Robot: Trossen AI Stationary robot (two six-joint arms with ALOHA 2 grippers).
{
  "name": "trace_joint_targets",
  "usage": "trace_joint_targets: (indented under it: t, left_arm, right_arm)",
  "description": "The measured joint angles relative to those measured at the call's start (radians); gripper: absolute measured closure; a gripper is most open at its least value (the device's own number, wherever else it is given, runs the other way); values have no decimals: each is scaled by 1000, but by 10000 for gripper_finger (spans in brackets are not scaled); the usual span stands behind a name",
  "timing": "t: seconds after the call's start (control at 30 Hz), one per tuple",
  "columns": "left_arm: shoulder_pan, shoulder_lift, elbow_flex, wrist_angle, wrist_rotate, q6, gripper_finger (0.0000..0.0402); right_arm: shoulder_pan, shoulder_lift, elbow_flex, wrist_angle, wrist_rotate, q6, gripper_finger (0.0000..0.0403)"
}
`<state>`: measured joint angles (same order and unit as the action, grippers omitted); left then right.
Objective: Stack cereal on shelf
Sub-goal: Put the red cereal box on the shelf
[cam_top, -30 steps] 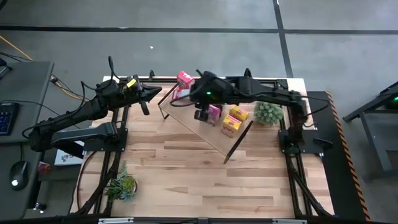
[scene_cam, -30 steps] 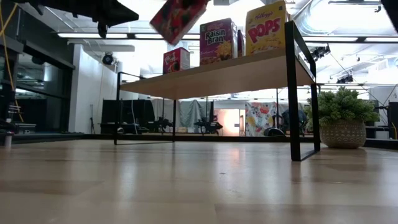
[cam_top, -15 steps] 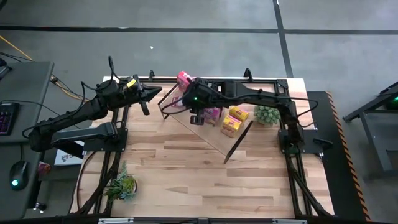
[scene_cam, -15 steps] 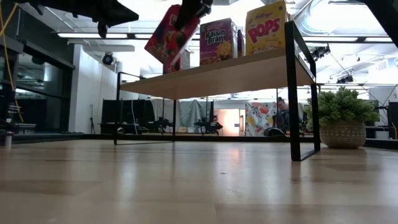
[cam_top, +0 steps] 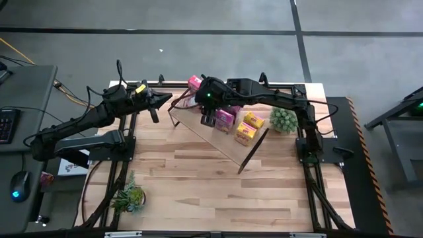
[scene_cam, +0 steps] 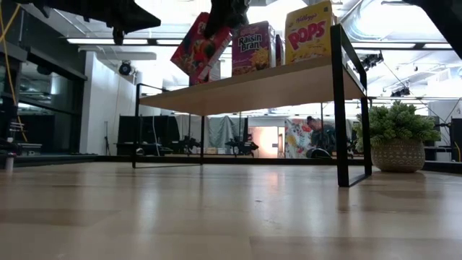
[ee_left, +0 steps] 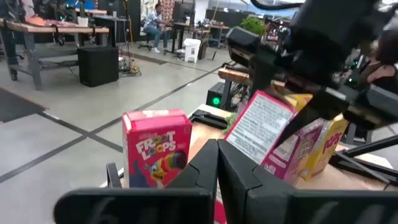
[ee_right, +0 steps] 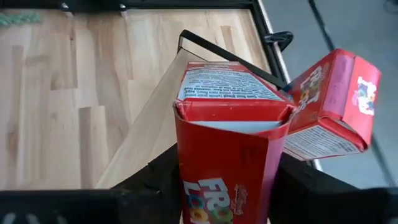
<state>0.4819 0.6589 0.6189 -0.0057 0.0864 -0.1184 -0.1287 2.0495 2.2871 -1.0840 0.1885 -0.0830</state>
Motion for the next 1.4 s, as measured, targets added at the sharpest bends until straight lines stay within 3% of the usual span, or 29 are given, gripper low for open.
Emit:
trace_joint_targets:
  t: [0.37, 0.73, 1.0, 1.13, 1.3, 1.4]
  left_arm:
    - [0, 0, 0, -49, 0, 0, 402]
    - [0, 0, 0, -51, 0, 0, 402]
    - [0, 0, 0, -72, 0, 1, 401]
    - [0, 0, 0, -81, -1, 27, 402]
    - [0, 0, 0, -73, -6, 32, 402]
    - [0, 0, 0, -73, -10, 35, 401]
  right_arm:
    - [-29, 0, 0, 3, -41, 40, 177]
    - [-29, 0, 1, 113, -40, -28, 176]
    - [-29, -23, 57, 41, -49, -73, 181]
    - [-22, -33, 64, -92, -66, -22, 228]
    - [-20, -22, 39, -144, -63, 51, 370]
    - [-20, -22, 24, -94, -61, 71, 384]
